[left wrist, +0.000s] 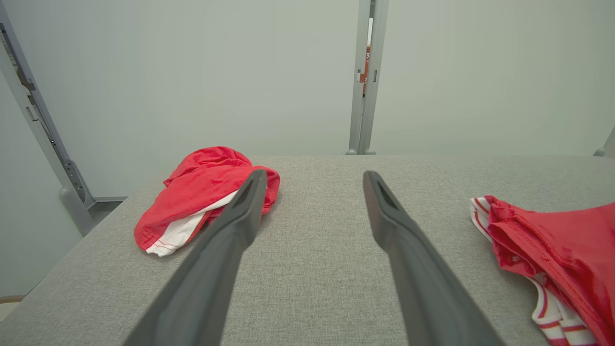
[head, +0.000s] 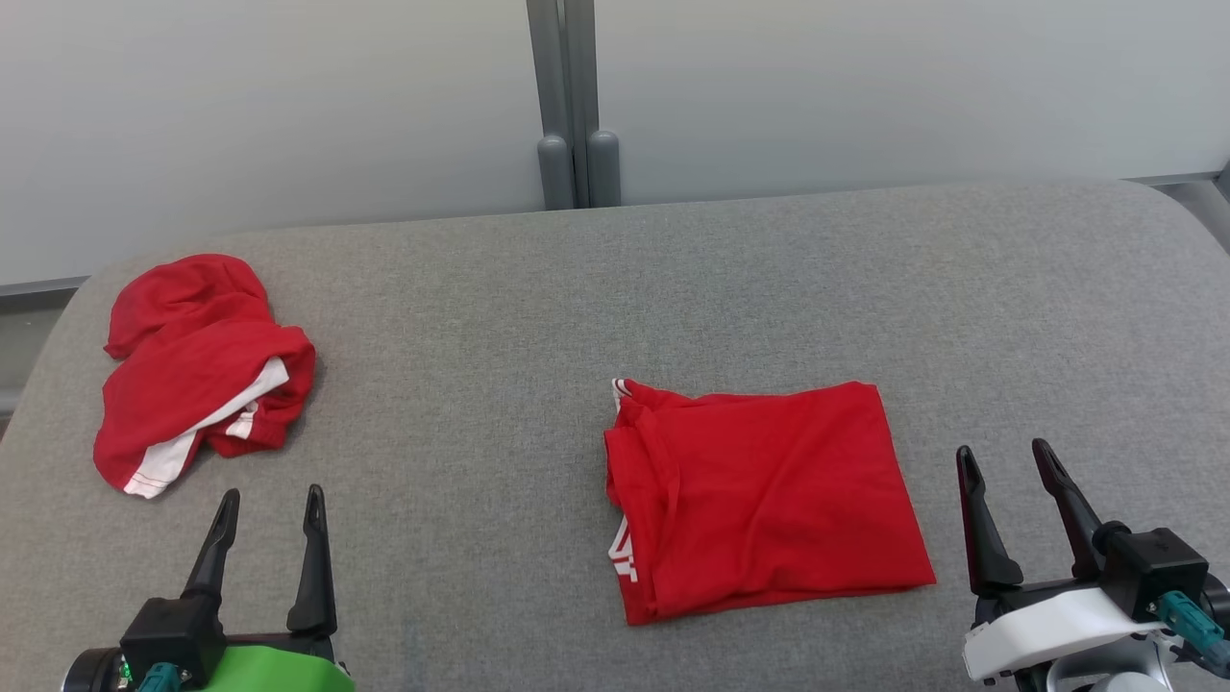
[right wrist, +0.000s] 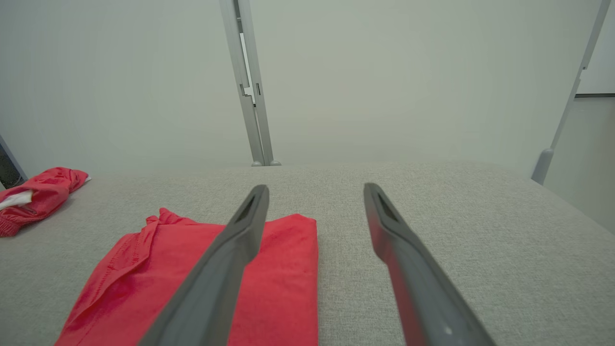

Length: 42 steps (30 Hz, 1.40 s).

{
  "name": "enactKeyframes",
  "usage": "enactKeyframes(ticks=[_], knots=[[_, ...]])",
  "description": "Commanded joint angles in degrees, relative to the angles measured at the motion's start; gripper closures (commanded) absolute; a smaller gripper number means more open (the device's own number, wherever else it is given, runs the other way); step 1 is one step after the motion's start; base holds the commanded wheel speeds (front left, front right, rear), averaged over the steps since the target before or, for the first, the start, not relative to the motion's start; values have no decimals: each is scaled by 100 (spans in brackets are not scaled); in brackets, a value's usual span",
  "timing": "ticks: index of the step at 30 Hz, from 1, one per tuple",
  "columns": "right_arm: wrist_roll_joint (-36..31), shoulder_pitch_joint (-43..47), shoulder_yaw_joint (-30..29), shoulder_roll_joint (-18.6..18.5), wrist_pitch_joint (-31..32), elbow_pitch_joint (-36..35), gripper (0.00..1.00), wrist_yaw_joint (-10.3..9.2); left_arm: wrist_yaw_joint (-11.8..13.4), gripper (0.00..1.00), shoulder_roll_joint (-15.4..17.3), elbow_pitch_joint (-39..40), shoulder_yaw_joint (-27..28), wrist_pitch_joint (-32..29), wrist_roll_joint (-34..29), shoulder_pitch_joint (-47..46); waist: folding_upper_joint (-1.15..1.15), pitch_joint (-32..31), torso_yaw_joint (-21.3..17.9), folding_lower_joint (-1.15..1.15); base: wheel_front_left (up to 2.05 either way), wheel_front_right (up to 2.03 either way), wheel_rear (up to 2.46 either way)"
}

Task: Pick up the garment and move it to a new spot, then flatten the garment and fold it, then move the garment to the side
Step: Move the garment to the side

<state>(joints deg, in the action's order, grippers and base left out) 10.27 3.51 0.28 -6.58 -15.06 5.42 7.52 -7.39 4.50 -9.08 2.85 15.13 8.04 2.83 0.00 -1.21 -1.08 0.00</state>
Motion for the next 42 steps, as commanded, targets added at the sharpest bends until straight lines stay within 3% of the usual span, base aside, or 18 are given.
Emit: enactKeyframes(ticks=[1, 9, 18, 27, 42], knots=[[-36, 50, -4, -2, -15, 19, 0, -7, -18, 0, 43, -7, 18, -1, 47, 20, 0, 1, 0, 0, 0, 0, 0], [-47, -8, 41, -69, -15, 48, 0, -7, -18, 0, 34, -29, 29, -1, 62, 24, 0, 15, -1, 0, 0, 0, 0], [-22, -860, 362, -442, 74, 365, 0, -7, -18, 0, 52, -45, -13, -1, 31, -116, 0, 130, 40, 0, 0, 0, 0], [132, -1629, 673, -614, 383, 1469, 0, -7, -18, 0, 43, -72, -110, -1, 55, -258, 0, 386, 222, 0, 0, 0, 0], [470, -2188, 1028, -490, 447, 3504, 0, -7, -18, 0, 17, -120, -226, -1, 72, -578, 0, 881, 361, 0, 0, 0, 0]])
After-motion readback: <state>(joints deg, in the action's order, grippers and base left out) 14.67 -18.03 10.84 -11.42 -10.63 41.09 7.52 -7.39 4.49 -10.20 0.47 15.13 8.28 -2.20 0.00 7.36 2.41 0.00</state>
